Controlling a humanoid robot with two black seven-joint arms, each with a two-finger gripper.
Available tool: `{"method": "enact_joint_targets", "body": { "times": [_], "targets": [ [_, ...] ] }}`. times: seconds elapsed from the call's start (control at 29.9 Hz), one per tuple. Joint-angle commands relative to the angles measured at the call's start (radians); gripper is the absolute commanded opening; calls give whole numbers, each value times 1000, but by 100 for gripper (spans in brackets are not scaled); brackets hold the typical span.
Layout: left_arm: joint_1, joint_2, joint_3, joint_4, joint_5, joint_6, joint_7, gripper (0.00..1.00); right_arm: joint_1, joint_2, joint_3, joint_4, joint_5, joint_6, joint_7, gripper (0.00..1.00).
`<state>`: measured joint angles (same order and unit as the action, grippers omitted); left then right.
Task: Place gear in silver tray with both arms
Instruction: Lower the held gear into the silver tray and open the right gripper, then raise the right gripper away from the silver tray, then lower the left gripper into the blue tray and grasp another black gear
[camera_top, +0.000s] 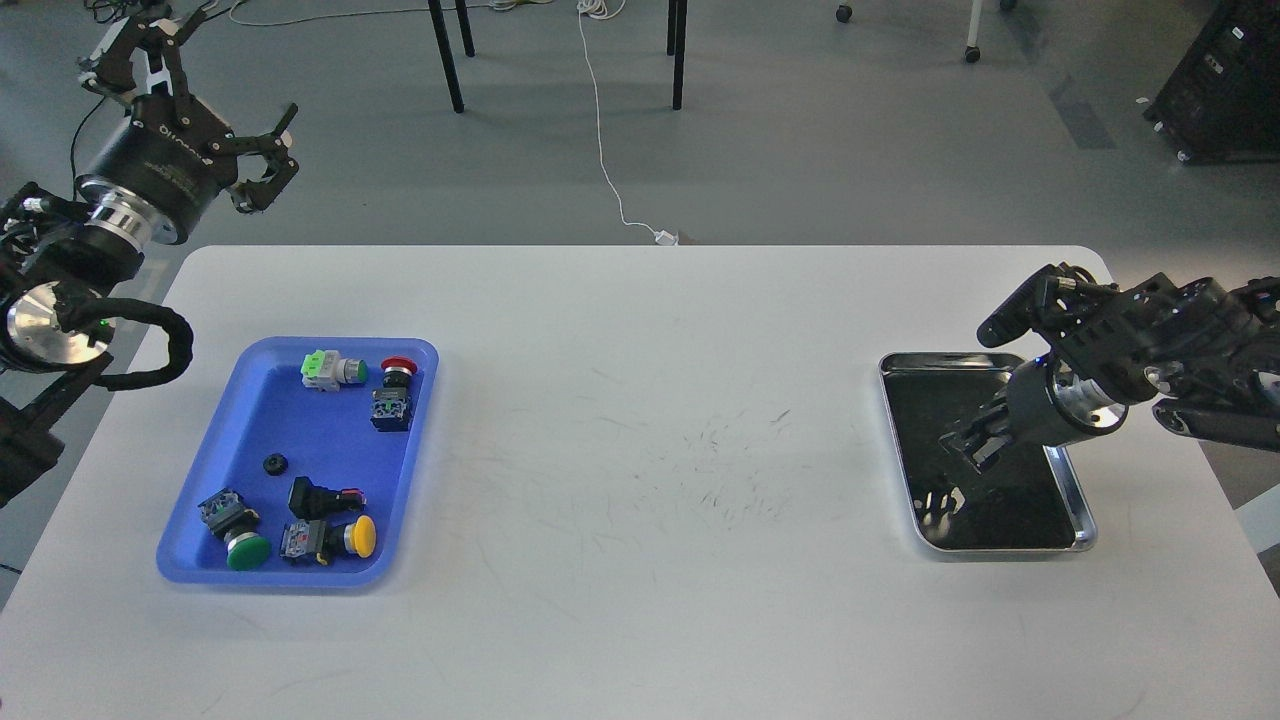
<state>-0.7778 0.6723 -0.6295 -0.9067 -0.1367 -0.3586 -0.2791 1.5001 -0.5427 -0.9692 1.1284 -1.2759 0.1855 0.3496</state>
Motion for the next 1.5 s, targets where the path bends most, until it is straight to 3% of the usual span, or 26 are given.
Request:
{"method": "enact_joint_targets", "body": {
  "times": [0.0, 0.27, 0.37, 0.53, 0.64, 0.84, 1.1, 1.24, 1.37, 1.47],
  "targets": [
    [-1, 0, 2, -1, 0, 1, 0, 97, -28, -5, 6, -7, -6, -1, 0, 18],
    [-3, 1, 4, -8, 0, 1, -3, 97, -28, -8, 9, -4, -7, -1, -1, 50],
    [-4, 3, 7, -9, 2, 1, 1, 97, -17, -42, 30, 4, -5, -1, -1, 67],
    [-12, 15, 13, -9, 6, -2, 8, 97, -28, -95, 182, -2, 6, -4, -3, 83],
    [-14, 26, 16, -12, 38, -14, 34, 97, -38, -118, 370, -27, 50, -6, -4, 92],
    [-89, 38, 10, -43, 550, -33, 21, 97, -130, -177, 731, -67, 357, -4, -3, 96],
    [-94, 4, 19, -127, 1075, -33, 29, 95, -328, -143, 1164, -140, 653, -6, -3, 97],
    [-69, 21, 86, -241, 1389, -22, 29, 94, -450, -100, 1331, -134, 824, -5, -1, 97],
    [-66, 67, 192, -274, 1603, -17, 28, 90, -607, -92, 1492, -127, 1071, 15, 3, 98],
    [-66, 107, 243, -302, 1718, -17, 23, 89, -740, -86, 1612, -116, 1226, 87, 11, 98]
  ]
}}
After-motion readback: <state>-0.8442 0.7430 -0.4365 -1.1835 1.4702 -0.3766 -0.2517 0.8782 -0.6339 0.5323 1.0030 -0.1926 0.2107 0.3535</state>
